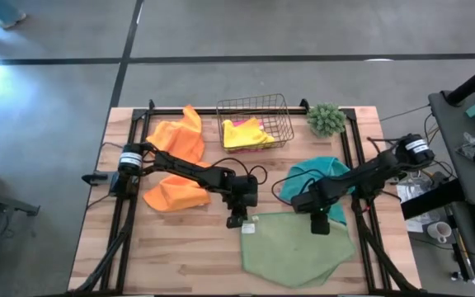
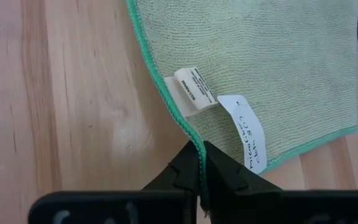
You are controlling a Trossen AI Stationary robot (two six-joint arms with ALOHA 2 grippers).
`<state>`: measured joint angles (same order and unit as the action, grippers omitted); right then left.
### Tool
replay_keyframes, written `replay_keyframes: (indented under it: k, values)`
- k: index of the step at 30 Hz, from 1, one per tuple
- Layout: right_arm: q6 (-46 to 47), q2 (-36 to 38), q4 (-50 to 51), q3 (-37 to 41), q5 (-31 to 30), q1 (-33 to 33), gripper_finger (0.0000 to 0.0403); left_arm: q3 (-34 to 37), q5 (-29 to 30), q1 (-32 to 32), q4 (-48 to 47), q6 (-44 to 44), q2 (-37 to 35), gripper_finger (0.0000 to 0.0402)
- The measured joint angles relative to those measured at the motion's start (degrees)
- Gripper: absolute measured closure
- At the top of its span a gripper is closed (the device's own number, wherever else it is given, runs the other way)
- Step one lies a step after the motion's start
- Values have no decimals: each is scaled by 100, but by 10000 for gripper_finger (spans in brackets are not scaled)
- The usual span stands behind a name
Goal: Fold microfiber towels
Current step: Fold the green microfiber cloth
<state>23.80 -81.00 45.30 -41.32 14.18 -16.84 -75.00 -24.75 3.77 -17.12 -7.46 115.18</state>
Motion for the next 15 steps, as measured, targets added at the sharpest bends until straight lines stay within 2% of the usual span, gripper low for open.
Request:
replay_keyframes:
  k: [4, 5, 9, 15]
  values:
    - [-42, -99, -88, -72, 145, 0, 375, 0, 0, -3, -15, 1, 0, 402]
    - [-43, -97, -82, -84, 167, 0, 383, 0, 0, -3, -27, 19, 0, 402]
    - [23, -34, -63, -183, 201, 0, 393, -1, 107, -3, -90, 51, -4, 402]
    - [510, 221, 19, -527, 213, -15, 394, -24, 189, -1, -665, 297, -322, 401]
